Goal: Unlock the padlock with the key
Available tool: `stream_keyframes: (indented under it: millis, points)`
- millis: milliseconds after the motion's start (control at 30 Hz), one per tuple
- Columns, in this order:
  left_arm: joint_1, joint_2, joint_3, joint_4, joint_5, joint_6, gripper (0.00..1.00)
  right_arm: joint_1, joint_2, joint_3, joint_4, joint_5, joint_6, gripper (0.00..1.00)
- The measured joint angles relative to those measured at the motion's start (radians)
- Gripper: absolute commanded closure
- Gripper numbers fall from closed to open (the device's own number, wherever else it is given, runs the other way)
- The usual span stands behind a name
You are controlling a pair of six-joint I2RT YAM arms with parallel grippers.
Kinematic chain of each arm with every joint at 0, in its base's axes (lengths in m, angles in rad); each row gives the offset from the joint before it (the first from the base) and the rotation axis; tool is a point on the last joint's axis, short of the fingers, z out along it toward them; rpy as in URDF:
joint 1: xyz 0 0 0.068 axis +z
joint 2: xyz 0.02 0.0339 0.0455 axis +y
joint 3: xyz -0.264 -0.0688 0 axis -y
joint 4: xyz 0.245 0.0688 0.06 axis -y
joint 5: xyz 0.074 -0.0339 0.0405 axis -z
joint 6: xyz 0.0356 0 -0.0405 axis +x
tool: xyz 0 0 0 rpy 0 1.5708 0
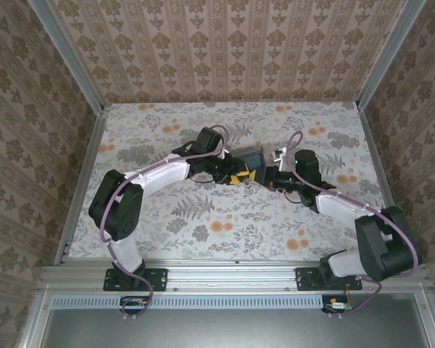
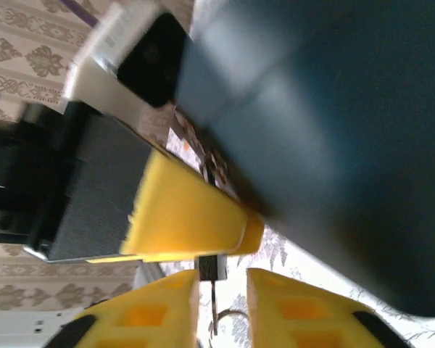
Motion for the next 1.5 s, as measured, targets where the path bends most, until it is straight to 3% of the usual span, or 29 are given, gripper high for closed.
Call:
stream_keyframes:
  millis: [233, 333, 467, 667, 833, 1100, 1500]
  points:
    - [0.039, -0.037, -0.024, -0.04, 0.009, -0.023, 1.0, -0.003, -0.203, 0.002, -0.197, 0.091, -0.232, 0.56]
    - [0.053, -0.038, -0.024, -0.068, 0.008, -0.033, 1.0, 0.08, -0.29, -0.013, -0.227, 0.211, -0.386, 0.54]
    - [0.056, -0.038, -0.015, -0.123, 0.009, -0.036, 1.0, 0.207, -0.393, -0.116, -0.114, 0.389, -0.611, 0.53]
    - [0.056, -0.038, 0.043, -0.219, 0.018, -0.032, 1.0, 0.3, -0.3, -0.188, 0.05, 0.612, -0.961, 0.58]
    - [0.056, -0.038, 0.058, -0.242, 0.024, -0.024, 1.0, 0.385, -0.239, -0.183, 0.136, 0.727, -1.163, 0.61]
    - [0.056, -0.038, 0.058, -0.265, 0.027, -0.024, 1.0, 0.48, -0.187, -0.158, 0.212, 0.831, -1.345, 0.62]
    - [0.056, -0.038, 0.058, -0.263, 0.028, -0.024, 1.0, 0.481, -0.167, -0.155, 0.196, 0.833, -1.393, 0.65]
